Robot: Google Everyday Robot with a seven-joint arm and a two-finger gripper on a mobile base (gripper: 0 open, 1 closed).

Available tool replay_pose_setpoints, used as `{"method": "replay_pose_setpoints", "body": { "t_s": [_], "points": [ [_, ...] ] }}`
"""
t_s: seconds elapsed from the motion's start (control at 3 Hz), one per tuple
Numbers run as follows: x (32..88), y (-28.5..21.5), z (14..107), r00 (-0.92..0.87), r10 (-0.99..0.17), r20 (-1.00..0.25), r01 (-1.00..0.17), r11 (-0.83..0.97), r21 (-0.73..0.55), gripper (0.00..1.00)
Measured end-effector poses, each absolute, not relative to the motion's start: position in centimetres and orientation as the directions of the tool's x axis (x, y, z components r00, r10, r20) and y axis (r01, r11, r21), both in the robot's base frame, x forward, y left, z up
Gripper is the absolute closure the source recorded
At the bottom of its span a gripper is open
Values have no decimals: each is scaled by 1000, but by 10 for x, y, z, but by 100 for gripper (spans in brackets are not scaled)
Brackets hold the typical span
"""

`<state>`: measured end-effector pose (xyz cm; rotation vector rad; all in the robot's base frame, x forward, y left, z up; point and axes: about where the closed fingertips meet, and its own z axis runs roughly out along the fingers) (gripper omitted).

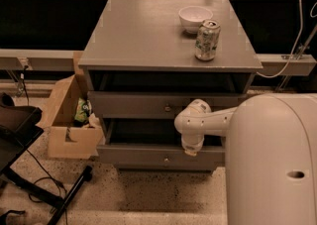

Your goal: Open middle drawer

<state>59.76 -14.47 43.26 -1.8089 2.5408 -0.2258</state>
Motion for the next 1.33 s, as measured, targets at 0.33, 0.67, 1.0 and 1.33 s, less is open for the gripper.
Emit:
{"method": "replay_pose_setpoints", "body": {
  "t_s": [0.33,0.67,1.0,1.33],
  "points": [
    [597,-145,433,-331,-941,72,-939,320,-125,14],
    [597,-145,434,-331,-941,72,-939,320,-125,0],
    [597,-146,433,-334,-940,70,-938,324,-122,0],
    [592,-162,414,-392,-918,64,-919,388,-69,17]
  ]
}}
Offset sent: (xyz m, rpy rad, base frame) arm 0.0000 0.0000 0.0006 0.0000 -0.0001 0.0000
